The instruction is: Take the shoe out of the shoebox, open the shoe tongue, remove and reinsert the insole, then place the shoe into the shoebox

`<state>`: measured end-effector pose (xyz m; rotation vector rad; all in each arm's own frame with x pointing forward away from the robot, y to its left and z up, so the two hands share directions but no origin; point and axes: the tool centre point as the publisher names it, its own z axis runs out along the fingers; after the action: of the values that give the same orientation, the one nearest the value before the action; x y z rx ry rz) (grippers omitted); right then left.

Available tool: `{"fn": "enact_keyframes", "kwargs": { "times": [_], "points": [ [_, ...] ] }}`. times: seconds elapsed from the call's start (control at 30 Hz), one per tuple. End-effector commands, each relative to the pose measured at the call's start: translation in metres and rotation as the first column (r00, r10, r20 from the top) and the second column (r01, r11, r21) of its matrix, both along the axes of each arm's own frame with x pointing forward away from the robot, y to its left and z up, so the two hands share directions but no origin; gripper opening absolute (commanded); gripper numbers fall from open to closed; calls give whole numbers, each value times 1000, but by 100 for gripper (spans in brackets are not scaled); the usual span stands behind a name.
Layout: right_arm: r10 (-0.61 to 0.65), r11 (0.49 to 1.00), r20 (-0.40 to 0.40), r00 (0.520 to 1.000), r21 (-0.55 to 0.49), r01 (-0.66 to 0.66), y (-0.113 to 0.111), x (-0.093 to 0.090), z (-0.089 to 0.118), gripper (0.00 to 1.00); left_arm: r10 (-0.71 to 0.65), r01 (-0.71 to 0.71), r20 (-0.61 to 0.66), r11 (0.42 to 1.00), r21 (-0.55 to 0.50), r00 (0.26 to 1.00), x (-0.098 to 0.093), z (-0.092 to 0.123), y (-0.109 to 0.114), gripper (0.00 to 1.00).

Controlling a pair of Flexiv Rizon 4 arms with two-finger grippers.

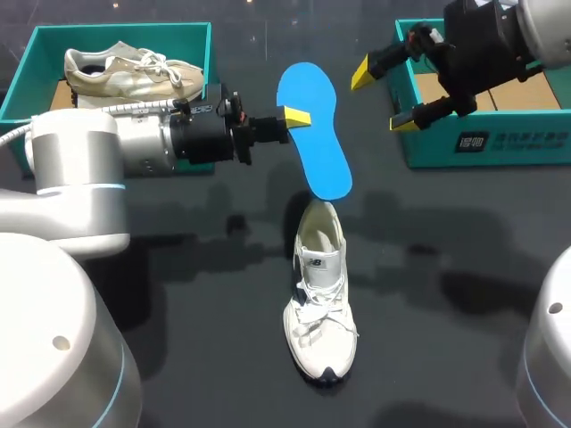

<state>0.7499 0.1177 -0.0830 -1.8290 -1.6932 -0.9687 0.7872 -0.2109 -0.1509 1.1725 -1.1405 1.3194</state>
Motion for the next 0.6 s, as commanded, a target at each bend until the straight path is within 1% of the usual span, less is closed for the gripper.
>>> {"fn": "enact_keyframes", "kwargs": {
  "times": [0.03, 0.33, 0.6],
  "points": [
    [-28, 982, -14, 1000, -187, 25, 10, 0, 8, 100, -2, 2, -1, 1000, 1, 1000, 0, 0, 0, 0],
    [-20, 942, -25, 999, -336, 11, 27, 2, 15, 100, -2, 2, -1, 1000, 1, 1000, 0, 0, 0, 0],
    [-26, 883, -27, 999, -469, 10, 43, 4, 23, 100, -2, 2, -1, 1000, 1, 1000, 0, 0, 0, 0]
  ]
}}
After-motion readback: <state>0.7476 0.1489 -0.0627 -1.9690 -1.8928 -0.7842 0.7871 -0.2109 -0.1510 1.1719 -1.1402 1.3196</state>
